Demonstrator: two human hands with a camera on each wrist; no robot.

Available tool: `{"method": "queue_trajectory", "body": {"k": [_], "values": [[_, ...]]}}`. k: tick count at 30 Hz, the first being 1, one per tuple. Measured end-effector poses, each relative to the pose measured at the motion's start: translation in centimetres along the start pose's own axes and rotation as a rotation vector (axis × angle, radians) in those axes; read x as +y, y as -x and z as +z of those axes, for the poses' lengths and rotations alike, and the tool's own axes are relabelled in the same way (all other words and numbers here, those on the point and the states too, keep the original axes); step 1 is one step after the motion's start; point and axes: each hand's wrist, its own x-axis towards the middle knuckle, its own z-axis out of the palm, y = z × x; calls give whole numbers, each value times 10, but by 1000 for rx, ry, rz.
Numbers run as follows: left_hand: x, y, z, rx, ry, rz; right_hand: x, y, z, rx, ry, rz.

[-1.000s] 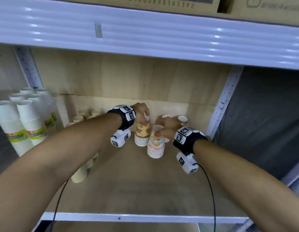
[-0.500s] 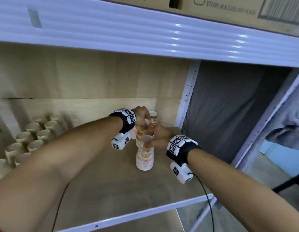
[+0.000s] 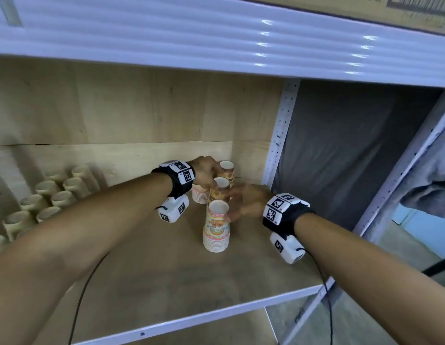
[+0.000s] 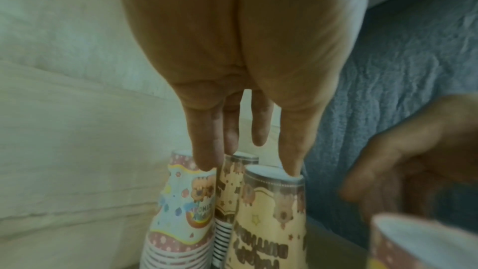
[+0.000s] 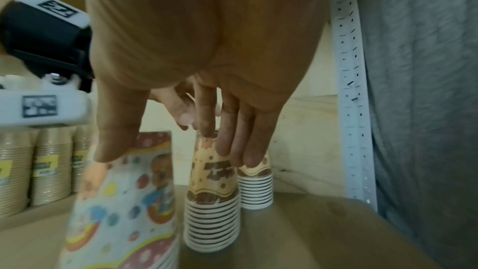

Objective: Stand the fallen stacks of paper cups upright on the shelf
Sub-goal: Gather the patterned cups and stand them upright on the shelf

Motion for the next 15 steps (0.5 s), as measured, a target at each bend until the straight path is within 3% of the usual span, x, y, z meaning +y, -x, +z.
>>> {"method": "queue_trajectory", "body": {"k": [3, 9, 15], "values": [[-10, 15, -10, 18, 56, -40, 11, -8, -12, 28, 12, 31], [-11, 51, -17, -42, 172, -35, 26, -43, -19, 221, 79, 84], [5, 70, 2, -147, 164, -23, 31, -75, 0, 237, -63, 9]]}}
